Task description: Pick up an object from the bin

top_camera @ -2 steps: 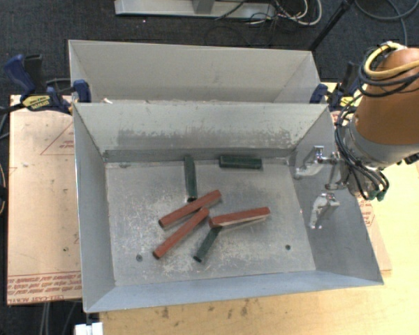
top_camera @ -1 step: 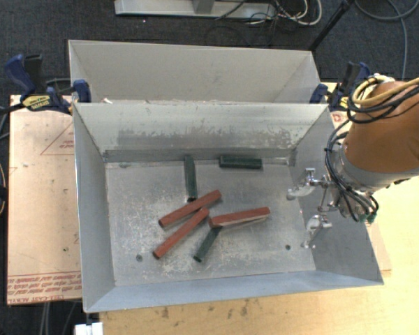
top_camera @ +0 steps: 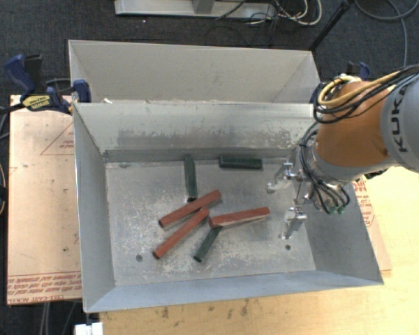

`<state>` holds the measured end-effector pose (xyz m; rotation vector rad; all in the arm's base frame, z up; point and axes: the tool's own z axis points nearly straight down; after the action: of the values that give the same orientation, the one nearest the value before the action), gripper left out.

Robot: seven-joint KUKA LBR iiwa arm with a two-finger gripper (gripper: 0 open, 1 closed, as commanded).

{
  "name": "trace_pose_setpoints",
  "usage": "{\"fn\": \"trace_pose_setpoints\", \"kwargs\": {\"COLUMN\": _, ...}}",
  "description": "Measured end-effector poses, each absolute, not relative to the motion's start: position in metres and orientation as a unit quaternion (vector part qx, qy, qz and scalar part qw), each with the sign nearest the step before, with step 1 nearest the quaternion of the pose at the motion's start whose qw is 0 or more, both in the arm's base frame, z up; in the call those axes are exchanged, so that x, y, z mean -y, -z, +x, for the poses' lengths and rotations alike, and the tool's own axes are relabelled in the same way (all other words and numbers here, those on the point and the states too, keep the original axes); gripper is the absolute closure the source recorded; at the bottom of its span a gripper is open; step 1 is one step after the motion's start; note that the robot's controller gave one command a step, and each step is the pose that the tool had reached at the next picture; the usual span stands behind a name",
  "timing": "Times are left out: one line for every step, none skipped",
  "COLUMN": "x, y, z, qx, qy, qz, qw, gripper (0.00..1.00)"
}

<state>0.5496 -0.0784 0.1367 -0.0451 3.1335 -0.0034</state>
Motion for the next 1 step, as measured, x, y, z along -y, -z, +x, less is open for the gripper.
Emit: {"fn": "trace_pose_setpoints", "kwargs": {"x": 0.035, "y": -0.0773, "z": 0.5423, "qx": -0.994, "qy": 0.001, "qz": -0.106, "qw": 0.009, "gripper": 1.0}}
